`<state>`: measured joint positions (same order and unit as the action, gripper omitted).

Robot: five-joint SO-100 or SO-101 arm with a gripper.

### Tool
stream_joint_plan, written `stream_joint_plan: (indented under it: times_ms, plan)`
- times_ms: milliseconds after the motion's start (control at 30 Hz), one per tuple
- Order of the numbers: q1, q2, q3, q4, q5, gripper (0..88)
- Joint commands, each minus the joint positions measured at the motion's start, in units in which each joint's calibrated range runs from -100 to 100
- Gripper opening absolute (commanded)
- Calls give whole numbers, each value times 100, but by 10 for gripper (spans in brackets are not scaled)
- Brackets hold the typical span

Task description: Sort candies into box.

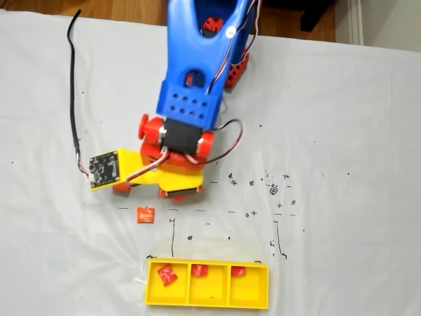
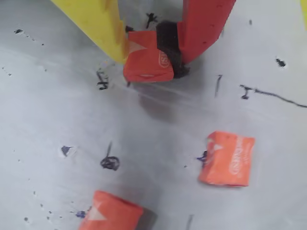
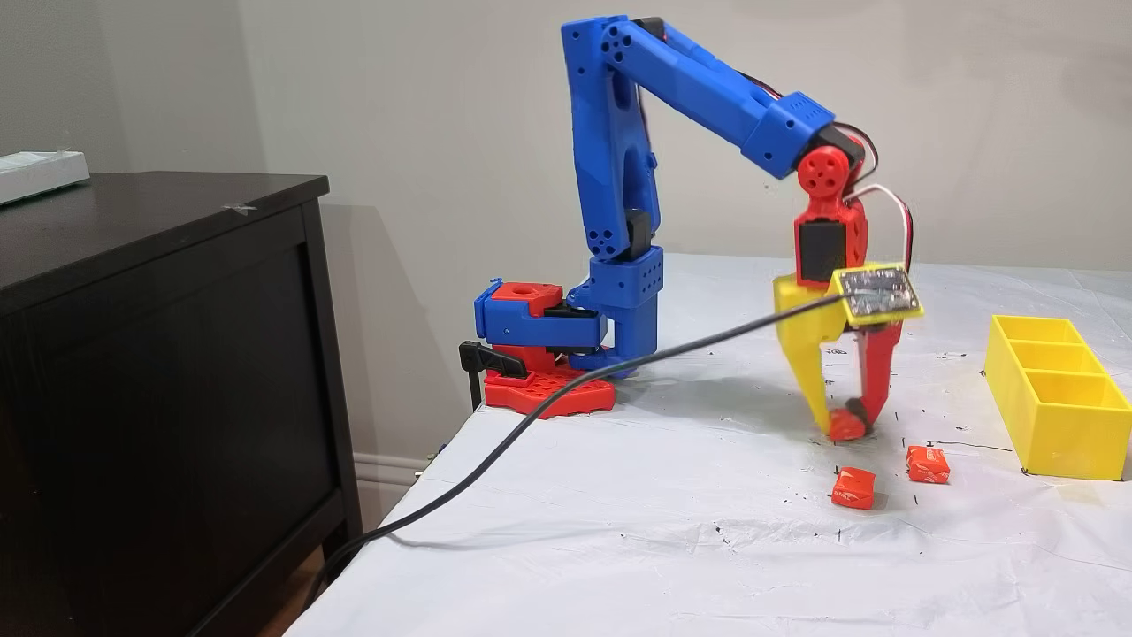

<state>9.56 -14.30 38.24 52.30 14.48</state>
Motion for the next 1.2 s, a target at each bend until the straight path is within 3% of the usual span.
stream_joint_plan:
  times_ms: [0, 300, 500, 1167]
  plan:
    - [-304, -1089, -351, -11, -234, 2]
    - [-820, -775, -2144, 529, -899, 1]
    - [-1318, -725, -2354, 120, -1231, 1]
    - [-1916, 751, -3146, -773, -1421, 1]
